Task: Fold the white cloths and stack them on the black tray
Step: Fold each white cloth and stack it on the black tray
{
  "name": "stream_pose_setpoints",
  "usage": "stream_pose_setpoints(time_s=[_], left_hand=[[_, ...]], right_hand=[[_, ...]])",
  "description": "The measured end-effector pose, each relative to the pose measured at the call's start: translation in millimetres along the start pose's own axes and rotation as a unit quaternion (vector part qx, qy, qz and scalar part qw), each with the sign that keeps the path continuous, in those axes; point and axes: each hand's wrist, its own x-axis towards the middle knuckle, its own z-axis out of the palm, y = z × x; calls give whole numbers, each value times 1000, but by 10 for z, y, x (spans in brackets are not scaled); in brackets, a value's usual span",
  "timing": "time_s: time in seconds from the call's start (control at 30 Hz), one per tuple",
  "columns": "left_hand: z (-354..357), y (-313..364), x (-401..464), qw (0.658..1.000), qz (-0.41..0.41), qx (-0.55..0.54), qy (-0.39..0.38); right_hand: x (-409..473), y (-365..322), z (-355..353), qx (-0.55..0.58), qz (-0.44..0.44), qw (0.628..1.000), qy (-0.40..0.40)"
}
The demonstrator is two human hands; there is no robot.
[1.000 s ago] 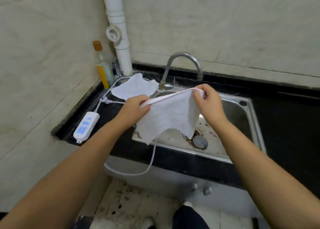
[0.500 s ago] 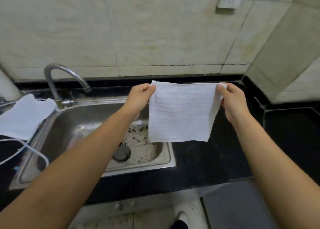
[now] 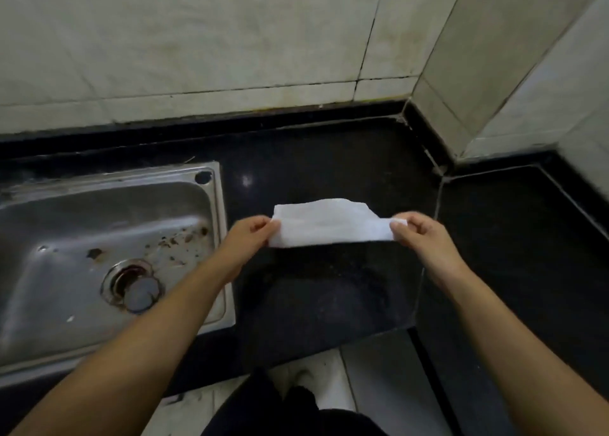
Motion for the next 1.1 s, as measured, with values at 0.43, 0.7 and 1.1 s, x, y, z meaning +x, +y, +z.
stream_pose_setpoints(time_s=[0.43, 0.7, 1.1], left_hand=[[103, -390, 401, 958, -7, 276, 75], [281, -590, 466, 890, 17, 428, 155], [280, -827, 27, 837, -9, 526, 152]], right_hand=[[499, 528, 361, -114, 127, 985, 10], [660, 550, 649, -469, 41, 881, 45], [906, 8, 2014, -539, -42, 797, -268]])
